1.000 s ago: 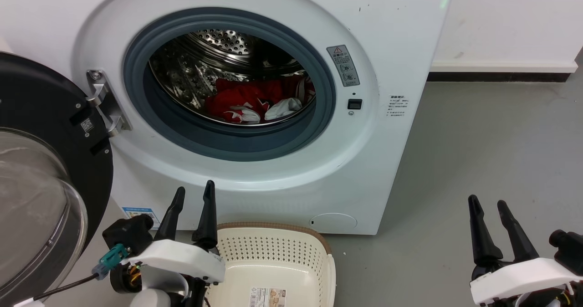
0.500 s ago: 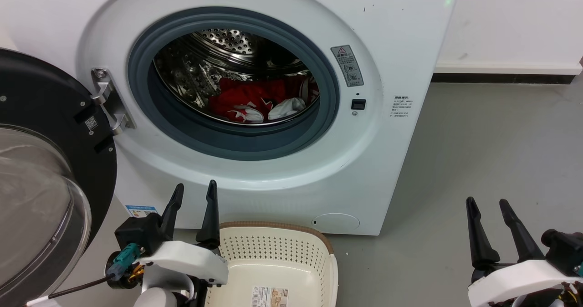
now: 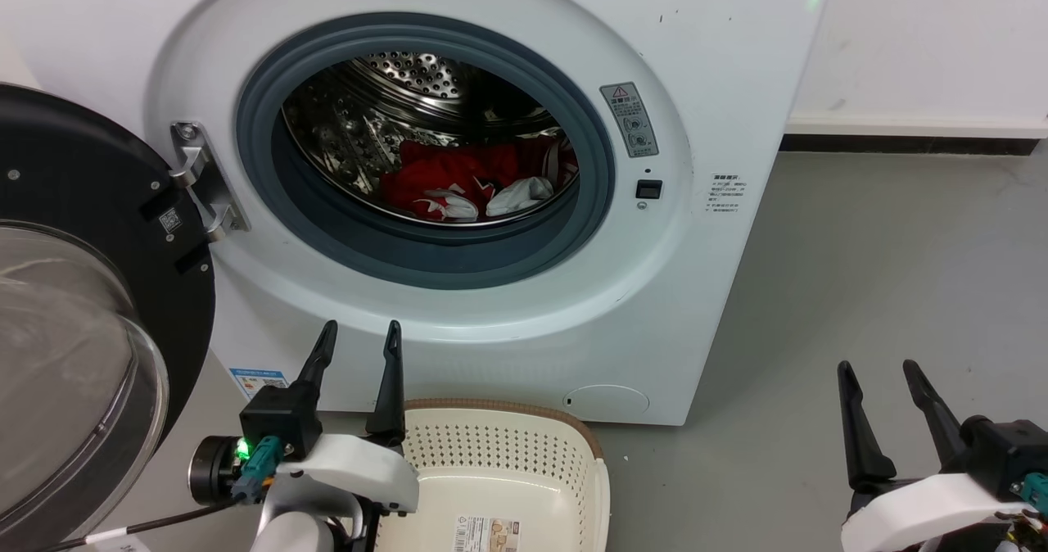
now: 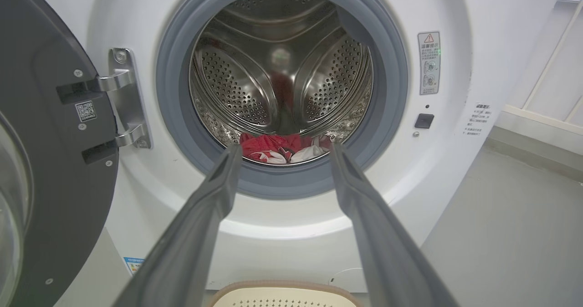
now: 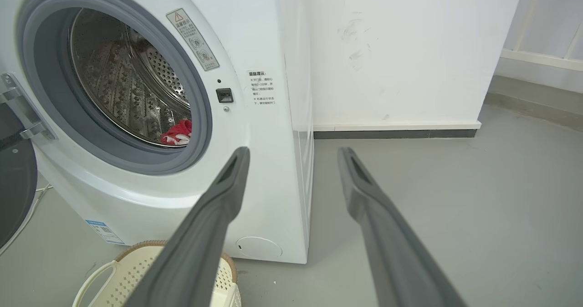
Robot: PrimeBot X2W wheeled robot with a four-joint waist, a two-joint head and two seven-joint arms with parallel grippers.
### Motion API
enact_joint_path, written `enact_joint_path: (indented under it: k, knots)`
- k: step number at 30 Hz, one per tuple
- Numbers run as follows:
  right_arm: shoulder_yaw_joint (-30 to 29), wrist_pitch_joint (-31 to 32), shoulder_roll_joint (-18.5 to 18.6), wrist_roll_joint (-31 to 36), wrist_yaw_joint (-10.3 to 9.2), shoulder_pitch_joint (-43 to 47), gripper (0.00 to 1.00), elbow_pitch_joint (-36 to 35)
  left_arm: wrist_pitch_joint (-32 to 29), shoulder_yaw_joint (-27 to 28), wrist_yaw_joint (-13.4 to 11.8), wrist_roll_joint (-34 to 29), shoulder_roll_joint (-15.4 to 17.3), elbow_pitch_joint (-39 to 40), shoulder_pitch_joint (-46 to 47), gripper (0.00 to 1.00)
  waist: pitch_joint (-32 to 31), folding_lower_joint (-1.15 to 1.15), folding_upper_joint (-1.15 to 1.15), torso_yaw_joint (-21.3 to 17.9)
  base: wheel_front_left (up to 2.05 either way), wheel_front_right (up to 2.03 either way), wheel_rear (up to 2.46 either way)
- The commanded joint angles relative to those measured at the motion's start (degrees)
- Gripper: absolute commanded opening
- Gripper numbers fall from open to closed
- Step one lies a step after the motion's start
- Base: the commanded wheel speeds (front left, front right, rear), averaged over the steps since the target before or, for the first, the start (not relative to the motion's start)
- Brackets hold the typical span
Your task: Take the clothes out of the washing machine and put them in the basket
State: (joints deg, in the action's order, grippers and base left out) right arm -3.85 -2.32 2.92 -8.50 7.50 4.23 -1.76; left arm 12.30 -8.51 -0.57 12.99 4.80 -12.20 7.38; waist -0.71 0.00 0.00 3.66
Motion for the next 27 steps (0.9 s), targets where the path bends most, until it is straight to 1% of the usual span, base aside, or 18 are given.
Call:
enact_joint_path:
  k: [1, 19, 25, 27]
  knots:
    - [-0.05, -0.07, -0.04, 1.25, -0.02, 0.66, 1.0, -0.61, 0.45, -0.09, -0.34, -1.44, 0.29, 0.04, 1.08, 1.0, 0.0, 0.0, 0.0, 0.02, 0.0, 0.0, 0.0]
    - [-1.12, -1.17, -0.07, 8.09, -0.02, 1.72, 1.0, -1.23, 2.37, -0.7, -1.43, -8.34, 0.51, -1.09, 0.85, 1.0, -0.3, 0.0, 0.0, 0.63, 0.0, 0.0, 0.0]
    - [-1.11, -1.36, -0.08, 9.51, -0.02, 1.75, 1.0, -0.99, 3.01, -0.51, -1.68, -10.27, 0.46, -1.7, 0.94, 1.0, -0.29, 0.0, 0.0, 0.85, 0.0, 0.0, 0.0]
    - [-1.19, -1.28, -0.08, 9.34, -0.03, 1.68, 1.0, -0.73, 2.98, -0.34, -1.59, -10.05, 0.42, -1.82, 0.93, 1.0, -0.23, 0.0, 0.0, 0.86, 0.0, 0.0, 0.0]
